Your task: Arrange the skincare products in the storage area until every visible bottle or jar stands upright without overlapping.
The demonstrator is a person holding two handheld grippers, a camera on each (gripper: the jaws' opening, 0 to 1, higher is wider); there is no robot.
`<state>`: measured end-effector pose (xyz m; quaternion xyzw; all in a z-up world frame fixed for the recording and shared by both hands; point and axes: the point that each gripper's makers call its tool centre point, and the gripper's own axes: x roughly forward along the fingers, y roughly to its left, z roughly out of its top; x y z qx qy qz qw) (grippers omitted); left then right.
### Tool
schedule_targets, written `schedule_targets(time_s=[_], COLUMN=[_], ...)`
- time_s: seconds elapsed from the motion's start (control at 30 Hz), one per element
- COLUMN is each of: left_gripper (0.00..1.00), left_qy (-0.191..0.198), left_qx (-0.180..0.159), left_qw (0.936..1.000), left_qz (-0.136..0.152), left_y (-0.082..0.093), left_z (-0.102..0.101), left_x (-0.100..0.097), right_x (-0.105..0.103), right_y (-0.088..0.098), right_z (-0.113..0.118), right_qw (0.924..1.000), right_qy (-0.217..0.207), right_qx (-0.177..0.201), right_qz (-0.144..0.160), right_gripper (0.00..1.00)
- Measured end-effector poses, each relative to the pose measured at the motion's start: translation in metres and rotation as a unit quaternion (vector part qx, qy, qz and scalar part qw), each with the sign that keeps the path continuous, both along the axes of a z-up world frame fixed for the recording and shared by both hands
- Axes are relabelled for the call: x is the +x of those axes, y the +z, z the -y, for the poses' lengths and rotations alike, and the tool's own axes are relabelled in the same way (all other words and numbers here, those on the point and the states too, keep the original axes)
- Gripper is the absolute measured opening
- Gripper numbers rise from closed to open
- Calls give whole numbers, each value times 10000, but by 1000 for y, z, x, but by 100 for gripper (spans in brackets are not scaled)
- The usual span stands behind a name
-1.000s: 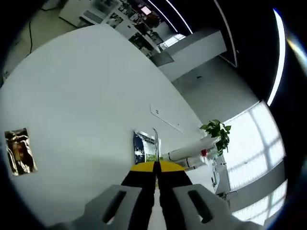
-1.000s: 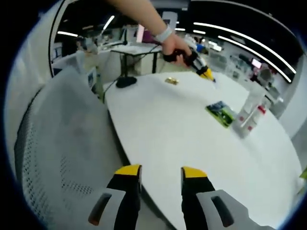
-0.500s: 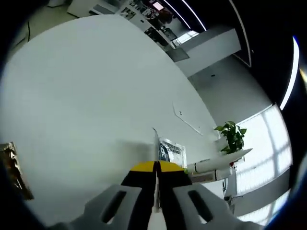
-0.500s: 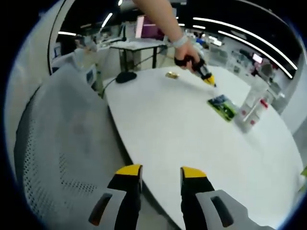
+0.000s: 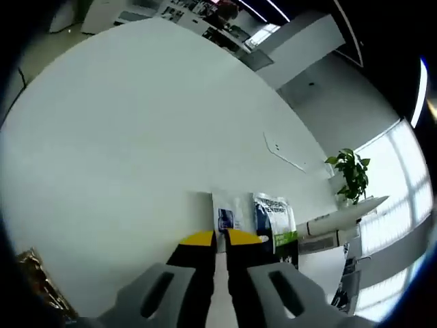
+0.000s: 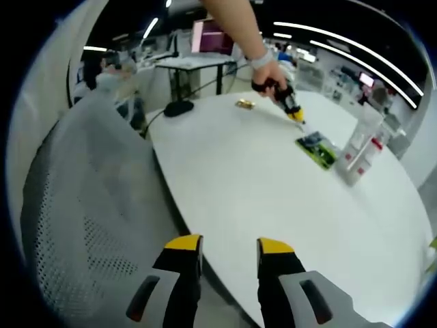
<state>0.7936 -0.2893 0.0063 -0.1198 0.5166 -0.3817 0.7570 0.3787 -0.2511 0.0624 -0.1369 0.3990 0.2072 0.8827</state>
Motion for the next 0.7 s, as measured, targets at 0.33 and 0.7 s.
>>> schedule_targets(time_s=[0.33,0.7], left_gripper=[6,24], left_qy=[-544,-1018], left_qx=[564,1059], left_qw=[9966,9849], left_qz=[265,918], left_y=[-4,1], left_z=[-1,-15], left_x=[4,12], right_x=[0,1], right_y=[0,1], right_z=[1,2], right_qw=[10000,9999], right_qy=[13,32], right_qx=[-49,-107], right_qz=[12,68], right_gripper=[31,32])
